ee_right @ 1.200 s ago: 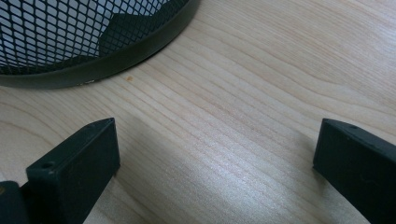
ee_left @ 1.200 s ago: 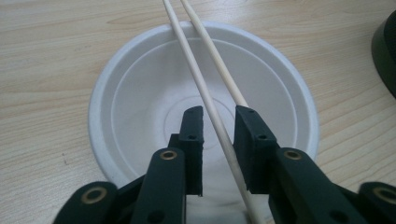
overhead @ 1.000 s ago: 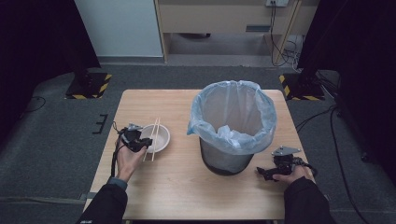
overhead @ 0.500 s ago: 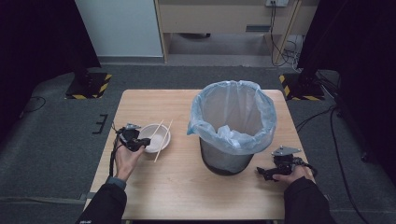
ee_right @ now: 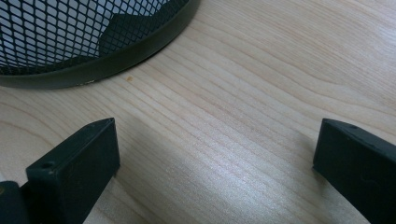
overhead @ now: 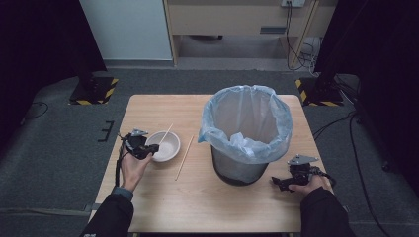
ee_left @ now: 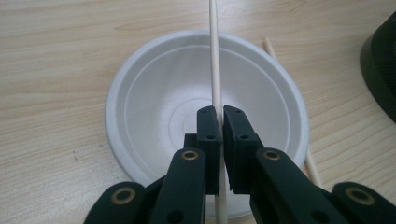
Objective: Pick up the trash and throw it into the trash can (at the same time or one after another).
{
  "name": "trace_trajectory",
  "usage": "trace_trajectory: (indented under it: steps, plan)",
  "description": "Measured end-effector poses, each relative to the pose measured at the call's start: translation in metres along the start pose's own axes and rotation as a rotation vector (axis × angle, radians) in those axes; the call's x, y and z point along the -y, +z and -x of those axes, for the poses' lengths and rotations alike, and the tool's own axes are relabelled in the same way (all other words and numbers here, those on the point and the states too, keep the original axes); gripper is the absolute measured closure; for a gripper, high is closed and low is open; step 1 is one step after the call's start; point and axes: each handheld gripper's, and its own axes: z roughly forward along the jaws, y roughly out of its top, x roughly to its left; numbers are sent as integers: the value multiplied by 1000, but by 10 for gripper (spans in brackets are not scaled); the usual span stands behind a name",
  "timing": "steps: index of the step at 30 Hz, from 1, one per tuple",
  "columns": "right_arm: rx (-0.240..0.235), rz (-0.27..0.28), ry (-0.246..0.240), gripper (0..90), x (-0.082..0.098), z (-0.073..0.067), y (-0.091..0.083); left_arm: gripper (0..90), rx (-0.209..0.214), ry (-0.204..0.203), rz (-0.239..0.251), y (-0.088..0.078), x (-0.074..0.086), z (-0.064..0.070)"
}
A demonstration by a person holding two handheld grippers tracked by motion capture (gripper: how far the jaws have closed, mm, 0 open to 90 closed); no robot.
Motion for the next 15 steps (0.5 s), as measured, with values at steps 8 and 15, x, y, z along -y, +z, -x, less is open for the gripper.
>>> trace_trajectory:
  steps: [8, 15]
  plan:
    - [1, 1, 0, 5, 0, 0, 0, 855, 20, -5, 82, -14, -9, 4]
    - [1, 1, 1, 6, 0, 0, 0, 855, 44, -18, 163, -31, -17, 5]
